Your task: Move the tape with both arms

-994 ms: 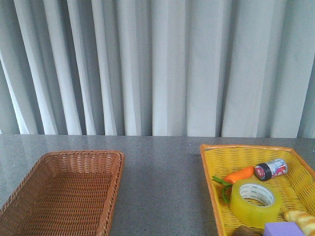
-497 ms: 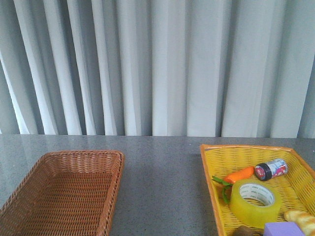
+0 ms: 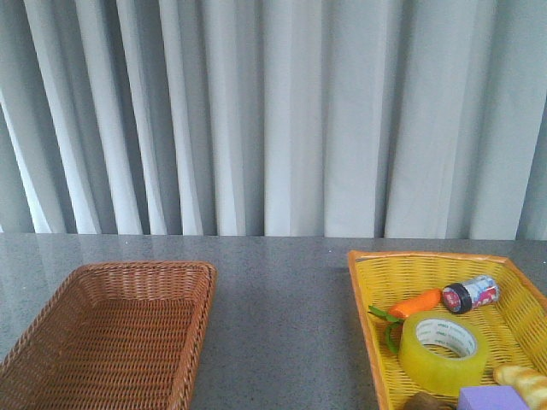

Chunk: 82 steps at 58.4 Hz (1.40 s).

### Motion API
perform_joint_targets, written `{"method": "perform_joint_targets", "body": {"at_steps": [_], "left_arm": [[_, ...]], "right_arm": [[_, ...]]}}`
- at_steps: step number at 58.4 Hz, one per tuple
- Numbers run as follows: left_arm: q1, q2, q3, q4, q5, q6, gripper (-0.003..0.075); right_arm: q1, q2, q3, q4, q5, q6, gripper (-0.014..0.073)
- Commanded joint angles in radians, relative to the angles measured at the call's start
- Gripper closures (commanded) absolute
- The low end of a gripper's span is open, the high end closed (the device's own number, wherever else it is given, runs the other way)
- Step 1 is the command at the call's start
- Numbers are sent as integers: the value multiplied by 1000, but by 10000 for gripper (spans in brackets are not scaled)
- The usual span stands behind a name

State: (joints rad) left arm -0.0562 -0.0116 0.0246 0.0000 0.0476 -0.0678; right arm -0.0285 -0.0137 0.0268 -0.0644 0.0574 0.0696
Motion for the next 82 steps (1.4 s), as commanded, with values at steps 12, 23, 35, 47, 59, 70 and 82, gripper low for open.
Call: {"method": "perform_joint_targets", "body": {"at_steps": [12, 23, 35, 47, 59, 70, 82], "left_arm": [[-5, -16, -10, -6, -80, -9, 726], [-5, -16, -10, -6, -80, -9, 726], [-5, -16, -10, -6, -80, -9, 726], [-5, -16, -10, -6, -80, -9, 726], [-5, -16, -13, -6, -87, -9, 726], [-5, -14, -101, -6, -146, -10, 726], [-5, 76, -314, -6, -64, -9, 726]], "right_arm": [[-1, -8, 4, -6, -68, 0, 598], [-1, -8, 4, -6, -68, 0, 598], [-1, -8, 4, -6, -68, 0, 598], [-1, -8, 3, -6, -69, 0, 598], [-1, -8, 2, -6, -80, 0, 598], [-1, 7, -77, 58, -64, 3, 598], [-1, 126, -302, 64, 67, -1, 598]]}}
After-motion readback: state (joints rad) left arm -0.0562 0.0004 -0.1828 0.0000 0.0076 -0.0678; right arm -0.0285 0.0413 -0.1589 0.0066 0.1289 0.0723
